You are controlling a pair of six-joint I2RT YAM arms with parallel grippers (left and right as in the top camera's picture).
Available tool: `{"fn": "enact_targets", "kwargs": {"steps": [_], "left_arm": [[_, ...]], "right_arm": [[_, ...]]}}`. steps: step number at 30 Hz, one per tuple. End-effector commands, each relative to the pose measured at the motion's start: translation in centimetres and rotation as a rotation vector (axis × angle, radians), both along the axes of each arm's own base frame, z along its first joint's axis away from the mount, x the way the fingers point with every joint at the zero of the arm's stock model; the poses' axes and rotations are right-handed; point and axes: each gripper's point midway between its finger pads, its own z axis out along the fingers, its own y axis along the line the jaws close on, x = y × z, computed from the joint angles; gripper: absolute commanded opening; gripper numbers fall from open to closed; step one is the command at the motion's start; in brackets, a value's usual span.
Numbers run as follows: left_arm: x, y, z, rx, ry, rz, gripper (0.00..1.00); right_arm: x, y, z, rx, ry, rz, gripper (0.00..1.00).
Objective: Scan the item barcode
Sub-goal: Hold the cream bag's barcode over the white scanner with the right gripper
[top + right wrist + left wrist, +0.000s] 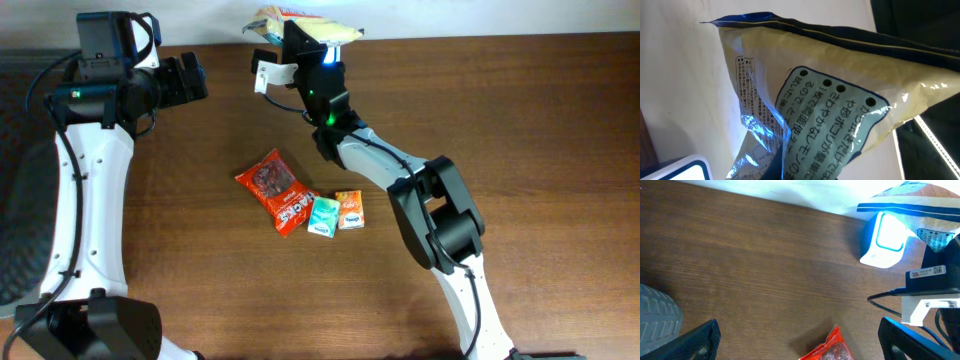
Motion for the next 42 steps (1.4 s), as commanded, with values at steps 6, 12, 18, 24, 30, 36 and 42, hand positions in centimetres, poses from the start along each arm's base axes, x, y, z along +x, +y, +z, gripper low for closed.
{"fn": "enact_targets", "kwargs": {"steps": [6,12,18,24,30,36,42], "left_arm": [[0.1,0.0,-0.1,0.014,0.001,-0.011,0.99],[0.1,0.0,-0.1,0.014,0.000,-0.011,0.99],[0.1,0.0,-0.1,0.014,0.001,-0.011,0.99],[0.1,0.0,-0.1,0.014,0.000,-0.011,0.99],[0.1,0.0,-0.1,0.014,0.001,-0.011,0.99],[0.1,0.0,-0.1,0.014,0.001,-0.011,0.99],[0.1,0.0,-0.1,0.014,0.001,-0.011,0.99]], "right_arm": [[1.3,-2.3,1.5,-0.008,-0.024,0.014,0.04],[1.3,-2.3,1.2,-0.014,-0.015,0.026,0.04],[1.3,-2.3,1.5,0.032,-0.009,0.027,0.04],[0.5,-5.1,8.1,0.360,-0.039,-0.038,0.04],[-2.0,-7.6,13.8,0.729,0.173,-0.070,0.04],[-7.5,-9.3,14.4,0.970,0.636,-0.023,0.04],[-16.4,-20.3,11.1,1.366,1.014,-0.467,0.04]]}}
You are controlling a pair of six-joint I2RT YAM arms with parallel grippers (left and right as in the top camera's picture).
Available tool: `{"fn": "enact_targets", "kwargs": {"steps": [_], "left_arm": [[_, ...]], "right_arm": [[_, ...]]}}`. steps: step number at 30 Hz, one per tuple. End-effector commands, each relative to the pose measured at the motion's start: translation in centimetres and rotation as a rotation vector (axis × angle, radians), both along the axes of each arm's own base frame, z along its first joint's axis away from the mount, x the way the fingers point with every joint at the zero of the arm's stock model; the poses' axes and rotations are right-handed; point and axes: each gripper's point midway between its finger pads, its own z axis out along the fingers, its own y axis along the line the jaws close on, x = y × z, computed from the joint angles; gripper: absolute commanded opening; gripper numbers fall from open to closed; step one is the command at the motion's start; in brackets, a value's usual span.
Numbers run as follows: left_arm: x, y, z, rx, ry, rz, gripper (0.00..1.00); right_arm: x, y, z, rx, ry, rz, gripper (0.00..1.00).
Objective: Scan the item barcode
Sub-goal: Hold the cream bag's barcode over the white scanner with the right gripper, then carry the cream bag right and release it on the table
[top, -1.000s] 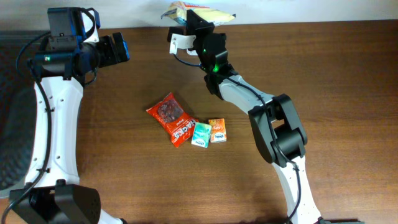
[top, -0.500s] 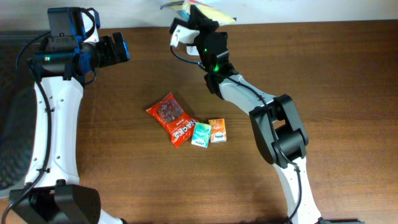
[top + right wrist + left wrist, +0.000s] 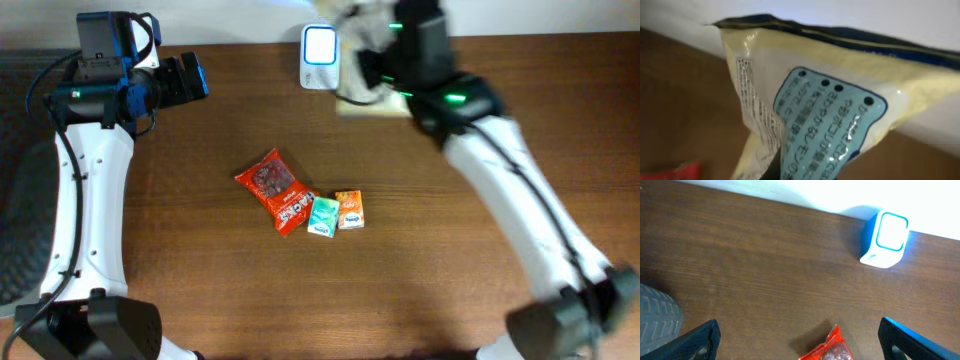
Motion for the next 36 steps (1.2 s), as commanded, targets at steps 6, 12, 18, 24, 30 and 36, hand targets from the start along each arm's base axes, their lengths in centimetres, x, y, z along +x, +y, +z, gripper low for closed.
{"fn": "enact_targets", "kwargs": {"steps": [6,12,18,24,30,36], "left_arm": [[0.1,0.0,-0.1,0.014,0.001,-0.011,0.99],[0.1,0.0,-0.1,0.014,0.001,-0.011,0.99],[0.1,0.0,-0.1,0.014,0.001,-0.011,0.99],[0.1,0.0,-0.1,0.014,0.001,-0.011,0.99],[0.1,0.0,-0.1,0.014,0.000,-0.011,0.99],[0.1,0.0,-0.1,0.014,0.001,-0.011,0.99]], "right_arm": [[-9.4,-18.0,-7.0,0.252,0.538,-0.632,0.04],[-11.8,-26.6,-19.0,0.325,0.758,-0.843,0.04],[-13.2,-29.8,-27.8,0.516,0.891,-0.862,0.04],[-14.1,-31.4,-29.8,0.554,0.933,-0.908,0.35],[-14.1,-31.2,-26.4,0.562,0.945,-0.901,0.71],[-12.5,-28.2,-19.4,0.488,0.910,-0.692,0.72]]}}
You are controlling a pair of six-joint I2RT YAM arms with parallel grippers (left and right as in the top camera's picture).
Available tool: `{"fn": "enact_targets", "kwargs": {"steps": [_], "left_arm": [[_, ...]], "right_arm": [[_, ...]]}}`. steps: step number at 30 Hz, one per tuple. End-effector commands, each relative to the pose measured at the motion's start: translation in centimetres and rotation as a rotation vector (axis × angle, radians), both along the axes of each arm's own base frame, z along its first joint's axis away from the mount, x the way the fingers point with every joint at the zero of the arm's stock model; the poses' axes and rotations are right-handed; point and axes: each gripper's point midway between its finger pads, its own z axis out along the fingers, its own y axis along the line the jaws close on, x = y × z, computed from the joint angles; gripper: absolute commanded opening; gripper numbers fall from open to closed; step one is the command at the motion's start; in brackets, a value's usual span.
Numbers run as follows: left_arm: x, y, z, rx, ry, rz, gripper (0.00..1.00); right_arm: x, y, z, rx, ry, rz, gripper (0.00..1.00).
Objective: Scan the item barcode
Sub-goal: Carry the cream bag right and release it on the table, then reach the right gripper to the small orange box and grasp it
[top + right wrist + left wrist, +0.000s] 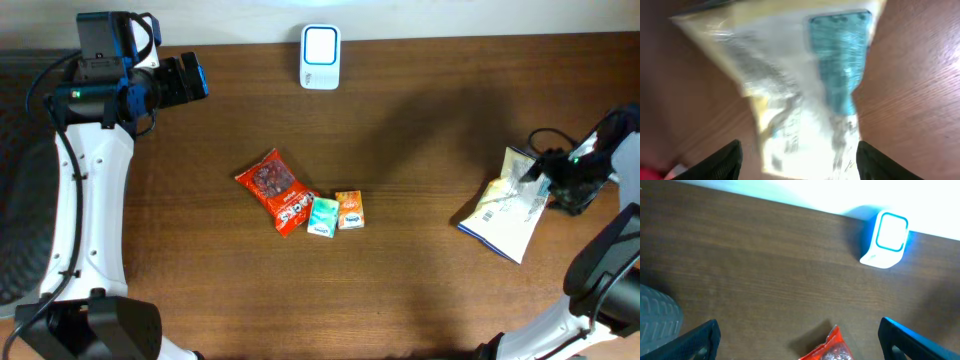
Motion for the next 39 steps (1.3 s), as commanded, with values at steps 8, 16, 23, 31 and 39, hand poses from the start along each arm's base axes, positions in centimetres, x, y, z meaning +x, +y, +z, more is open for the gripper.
{"fn": "enact_targets", "kwargs": {"steps": [8,16,23,31,39], "left_arm": [[0.1,0.0,-0.1,0.014,0.000,-0.011,0.99],[0.1,0.0,-0.1,0.014,0.000,-0.011,0.99],[0.1,0.0,-0.1,0.014,0.001,-0.011,0.99],[0.1,0.0,-0.1,0.014,0.001,-0.011,0.99],[0.1,0.0,-0.1,0.014,0.001,-0.011,0.99]], "right_arm": [[4.1,14.0,7.6,0.075,-0.219,0.560,0.73],[2.2,28.9,4.5,0.128,-0.136,0.945,0.72],[-1.6,35.2,-1.5,0.171,0.072,1.063,0.66],[-1.5,33.3,-5.3,0.019,0.168,1.095,0.59],[1.1,30.4,-6.9,-0.212,0.140,1.080,0.59]]}}
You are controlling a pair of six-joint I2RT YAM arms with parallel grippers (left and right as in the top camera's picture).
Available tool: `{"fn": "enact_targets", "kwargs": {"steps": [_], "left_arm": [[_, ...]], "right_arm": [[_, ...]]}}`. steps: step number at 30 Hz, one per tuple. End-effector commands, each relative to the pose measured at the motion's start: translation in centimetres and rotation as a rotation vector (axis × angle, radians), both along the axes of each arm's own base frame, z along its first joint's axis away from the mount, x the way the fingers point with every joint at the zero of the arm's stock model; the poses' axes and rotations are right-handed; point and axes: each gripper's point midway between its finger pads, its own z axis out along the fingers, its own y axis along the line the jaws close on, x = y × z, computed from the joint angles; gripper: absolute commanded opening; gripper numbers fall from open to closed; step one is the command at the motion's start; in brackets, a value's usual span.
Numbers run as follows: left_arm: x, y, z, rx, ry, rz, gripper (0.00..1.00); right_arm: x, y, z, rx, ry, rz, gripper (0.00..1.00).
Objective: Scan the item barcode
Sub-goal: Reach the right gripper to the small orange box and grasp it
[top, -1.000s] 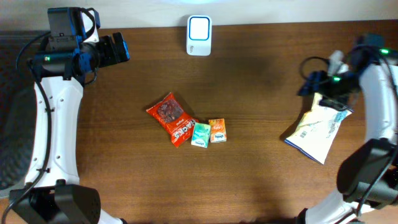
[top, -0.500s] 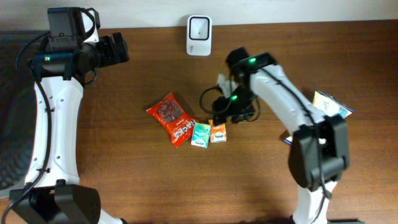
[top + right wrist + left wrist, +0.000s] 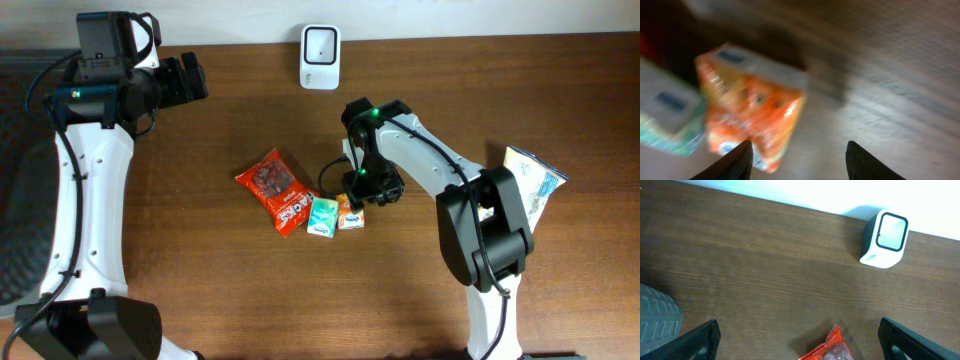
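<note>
The white scanner (image 3: 320,44) stands at the table's far edge; the left wrist view shows its window (image 3: 885,239) dark. A red snack bag (image 3: 273,188), a teal pack (image 3: 322,216) and an orange pack (image 3: 349,212) lie mid-table. My right gripper (image 3: 368,195) hovers open just right of the orange pack (image 3: 752,102), nothing between its fingers (image 3: 800,162). A yellow-and-white bag (image 3: 530,180) lies at the right edge. My left gripper (image 3: 190,82) hangs open at the far left, its fingers empty (image 3: 800,340).
The red bag's top corner (image 3: 832,349) shows low in the left wrist view. The teal pack (image 3: 670,117) touches the orange one on its left. A dark mat (image 3: 20,200) lies beyond the table's left edge.
My right gripper, then open over the yellow-and-white bag at the right edge, now hovers by the orange pack mid-table. The bag stays at the right. The scanner's blue light has gone dark.
My right gripper held the yellow-and-white bag over the lit scanner, then just right of it. Later the bag lay at the table's right edge with the gripper open above it. Now that gripper is at the orange pack. The left arm stayed put.
</note>
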Motion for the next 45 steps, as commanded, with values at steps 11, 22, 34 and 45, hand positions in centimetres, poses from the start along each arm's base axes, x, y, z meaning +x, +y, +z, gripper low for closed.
{"fn": "enact_targets", "kwargs": {"steps": [11,22,34,45], "left_arm": [[0.1,0.0,-0.1,0.014,0.001,-0.011,0.99],[0.1,0.0,-0.1,0.014,0.000,-0.010,0.99],[0.1,0.0,-0.1,0.014,0.000,-0.011,0.99],[0.1,0.0,-0.1,0.014,0.001,-0.010,0.99]], "right_arm": [[2.5,-4.3,-1.9,-0.174,-0.115,-0.053,0.59],[3.2,-3.1,-0.3,0.202,-0.026,-0.111,0.58],[3.5,-1.6,0.2,0.283,-0.015,-0.165,0.34],[3.1,-2.1,-2.2,0.265,-0.038,-0.161,0.29]]}}
